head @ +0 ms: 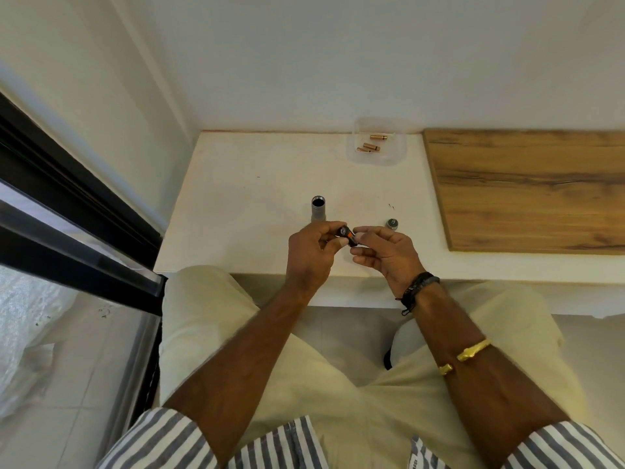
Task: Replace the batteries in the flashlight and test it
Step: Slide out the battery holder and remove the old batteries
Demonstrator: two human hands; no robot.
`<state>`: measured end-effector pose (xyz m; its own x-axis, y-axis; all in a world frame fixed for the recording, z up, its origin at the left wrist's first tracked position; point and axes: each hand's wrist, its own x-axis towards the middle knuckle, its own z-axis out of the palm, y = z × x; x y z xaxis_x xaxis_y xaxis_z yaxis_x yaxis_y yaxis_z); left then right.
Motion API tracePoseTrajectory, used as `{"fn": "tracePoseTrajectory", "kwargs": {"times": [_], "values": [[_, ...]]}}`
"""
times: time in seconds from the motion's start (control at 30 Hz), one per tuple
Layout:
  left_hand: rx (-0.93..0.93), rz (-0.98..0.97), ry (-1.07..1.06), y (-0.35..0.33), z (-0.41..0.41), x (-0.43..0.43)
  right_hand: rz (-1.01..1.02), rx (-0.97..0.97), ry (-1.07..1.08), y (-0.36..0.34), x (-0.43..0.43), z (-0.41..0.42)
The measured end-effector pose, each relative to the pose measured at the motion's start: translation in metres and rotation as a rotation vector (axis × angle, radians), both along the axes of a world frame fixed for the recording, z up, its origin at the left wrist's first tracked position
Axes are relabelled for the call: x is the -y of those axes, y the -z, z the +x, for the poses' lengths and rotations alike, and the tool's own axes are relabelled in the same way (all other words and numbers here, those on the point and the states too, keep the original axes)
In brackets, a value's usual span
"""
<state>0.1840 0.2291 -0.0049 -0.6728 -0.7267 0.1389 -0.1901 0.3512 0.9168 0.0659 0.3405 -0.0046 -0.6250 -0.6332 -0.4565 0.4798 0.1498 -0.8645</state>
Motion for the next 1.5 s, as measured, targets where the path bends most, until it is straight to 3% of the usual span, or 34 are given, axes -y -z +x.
{"fn": "tracePoseTrajectory", "kwargs": {"times": [0.27,0.8,1.5], "values": [[0.081,-0.119,0.068,0.008,0.0,0.001,0.081,-0.15,-0.033,0.002,-0.002,0.001],[0.129,-0.374,0.172,0.007,0.001,0.0,0.1,-0.07,-0.007,0.0,-0.002,0.001],[0.023,-0.167,0.026,0.011,-0.004,-0.002,-0.077,0.089,0.072,-0.005,-0.004,0.0]]}}
